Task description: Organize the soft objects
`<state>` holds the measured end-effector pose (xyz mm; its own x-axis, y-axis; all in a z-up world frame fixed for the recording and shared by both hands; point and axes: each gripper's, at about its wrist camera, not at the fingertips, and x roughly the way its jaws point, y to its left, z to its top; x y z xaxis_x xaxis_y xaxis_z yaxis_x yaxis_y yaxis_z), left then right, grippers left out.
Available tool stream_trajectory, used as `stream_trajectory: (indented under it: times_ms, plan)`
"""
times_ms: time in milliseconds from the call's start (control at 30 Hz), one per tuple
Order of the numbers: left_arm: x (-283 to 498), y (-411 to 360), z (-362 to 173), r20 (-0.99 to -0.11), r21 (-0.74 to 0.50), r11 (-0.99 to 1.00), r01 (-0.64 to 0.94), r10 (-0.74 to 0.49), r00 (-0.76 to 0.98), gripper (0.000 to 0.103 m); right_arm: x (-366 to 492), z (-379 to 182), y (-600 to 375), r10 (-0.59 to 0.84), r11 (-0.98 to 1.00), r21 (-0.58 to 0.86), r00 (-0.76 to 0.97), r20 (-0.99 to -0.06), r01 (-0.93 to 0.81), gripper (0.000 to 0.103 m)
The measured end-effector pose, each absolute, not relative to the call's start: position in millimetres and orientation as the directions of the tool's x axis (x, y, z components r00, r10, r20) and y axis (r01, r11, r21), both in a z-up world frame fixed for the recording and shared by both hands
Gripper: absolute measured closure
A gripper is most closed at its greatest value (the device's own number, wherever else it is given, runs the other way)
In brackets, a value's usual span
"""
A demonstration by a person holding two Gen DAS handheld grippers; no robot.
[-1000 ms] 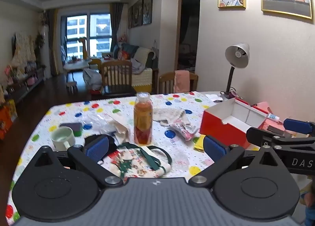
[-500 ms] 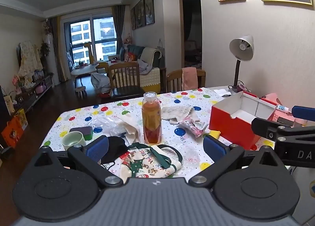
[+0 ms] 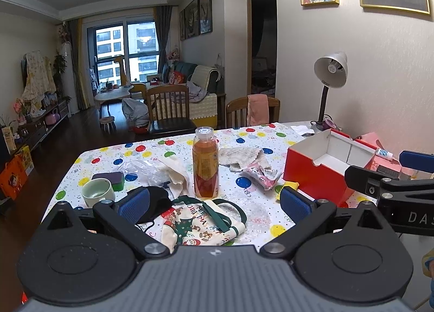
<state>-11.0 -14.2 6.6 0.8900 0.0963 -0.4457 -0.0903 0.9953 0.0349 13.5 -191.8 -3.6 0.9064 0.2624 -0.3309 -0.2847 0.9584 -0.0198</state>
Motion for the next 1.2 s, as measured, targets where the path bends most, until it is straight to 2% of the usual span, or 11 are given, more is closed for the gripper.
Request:
stream_trajectory:
  times_ms: [1200]
  plan:
    - [-8.5,-3.1,-0.3,-0.461,-0.001,0.994,-0.106,0.094,0.882,0.000,11.7,-6.2,-181.1,0.271,0.955,-0.024,0.900,-0.342,-0.296,0.000]
